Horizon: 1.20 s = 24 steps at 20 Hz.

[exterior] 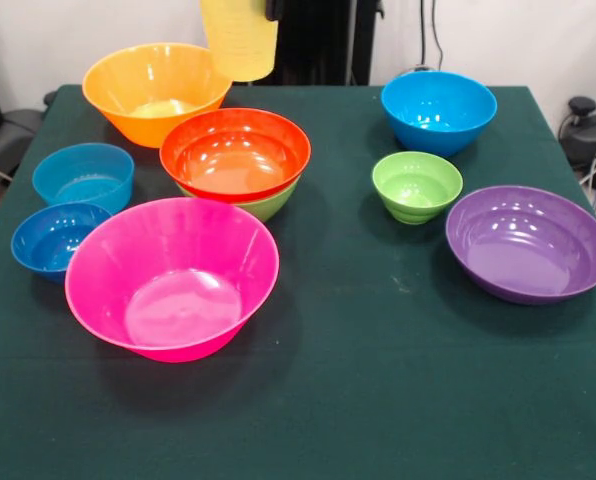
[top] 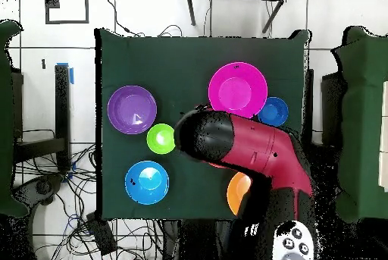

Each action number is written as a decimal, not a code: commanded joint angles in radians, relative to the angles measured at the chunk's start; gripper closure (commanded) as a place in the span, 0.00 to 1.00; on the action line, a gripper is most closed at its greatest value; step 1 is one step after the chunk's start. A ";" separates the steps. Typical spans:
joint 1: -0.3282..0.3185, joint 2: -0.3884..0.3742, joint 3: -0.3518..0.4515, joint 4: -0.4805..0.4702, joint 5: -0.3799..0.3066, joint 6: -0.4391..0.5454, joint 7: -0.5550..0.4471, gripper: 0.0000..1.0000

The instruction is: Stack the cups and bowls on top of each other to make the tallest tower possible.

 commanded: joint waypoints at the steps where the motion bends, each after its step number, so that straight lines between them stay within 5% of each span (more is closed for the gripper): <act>1: -0.062 -0.037 0.101 0.019 -0.102 0.091 -0.236 1.00; 12: -0.086 0.026 0.121 0.078 -0.110 -0.019 -0.117 1.00; 24: -0.108 0.046 0.153 0.082 -0.105 -0.025 -0.102 1.00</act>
